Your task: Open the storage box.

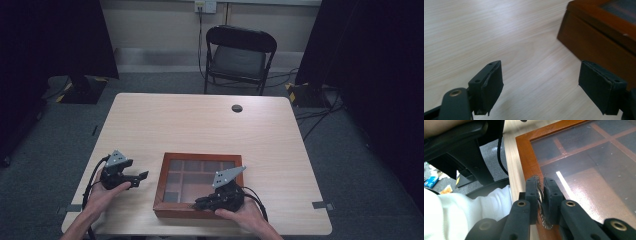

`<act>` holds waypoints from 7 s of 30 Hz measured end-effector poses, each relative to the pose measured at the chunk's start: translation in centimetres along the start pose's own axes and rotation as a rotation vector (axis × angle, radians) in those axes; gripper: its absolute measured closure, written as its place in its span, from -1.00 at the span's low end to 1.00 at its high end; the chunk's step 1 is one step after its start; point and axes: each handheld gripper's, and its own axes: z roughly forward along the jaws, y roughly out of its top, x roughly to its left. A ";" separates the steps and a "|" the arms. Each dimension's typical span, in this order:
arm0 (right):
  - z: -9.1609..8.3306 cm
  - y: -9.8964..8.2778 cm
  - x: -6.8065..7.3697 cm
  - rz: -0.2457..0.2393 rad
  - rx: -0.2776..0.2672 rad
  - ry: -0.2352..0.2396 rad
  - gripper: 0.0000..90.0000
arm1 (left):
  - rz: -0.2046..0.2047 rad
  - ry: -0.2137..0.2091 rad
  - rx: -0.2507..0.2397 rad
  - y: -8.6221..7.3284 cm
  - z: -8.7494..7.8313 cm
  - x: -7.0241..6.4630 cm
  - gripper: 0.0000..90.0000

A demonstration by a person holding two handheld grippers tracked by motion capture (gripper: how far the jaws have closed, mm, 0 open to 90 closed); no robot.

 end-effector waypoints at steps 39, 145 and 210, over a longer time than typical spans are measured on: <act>-2.3 3.3 0.0 -0.004 0.000 0.013 0.64 | 0.184 -0.198 -0.096 1.1 -0.2 -4.4 -0.64; -10.7 3.3 -9.9 0.134 -0.412 -0.344 -0.02 | 0.086 -0.266 -0.297 10.2 1.5 -3.0 0.19; -7.4 -0.1 -15.2 0.279 -0.326 -0.499 0.17 | -0.075 -0.231 -0.196 9.2 6.7 -0.7 0.32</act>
